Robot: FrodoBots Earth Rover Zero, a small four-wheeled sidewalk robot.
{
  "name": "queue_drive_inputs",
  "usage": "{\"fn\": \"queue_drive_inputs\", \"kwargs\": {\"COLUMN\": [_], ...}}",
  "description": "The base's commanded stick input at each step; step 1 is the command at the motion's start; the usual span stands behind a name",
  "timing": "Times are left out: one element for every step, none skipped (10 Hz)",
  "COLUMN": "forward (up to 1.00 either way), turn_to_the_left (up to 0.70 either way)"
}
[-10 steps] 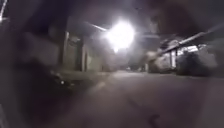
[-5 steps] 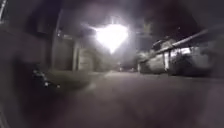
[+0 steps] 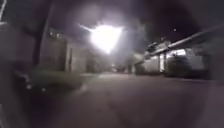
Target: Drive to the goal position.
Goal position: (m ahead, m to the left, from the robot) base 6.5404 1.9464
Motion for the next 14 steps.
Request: {"fn": "queue_drive_inputs", "kwargs": {"forward": [0.70,0.70,0.70,0.70,0.70,0.70,0.70,0.70,0.70,0.70,0.70,0.70,0.70,0.70], "turn_to_the_left": [0.00,0.00,0.00,0.00,0.00,0.00,0.00,0.00,0.00,0.00,0.00,0.00,0.00,0.00]}}
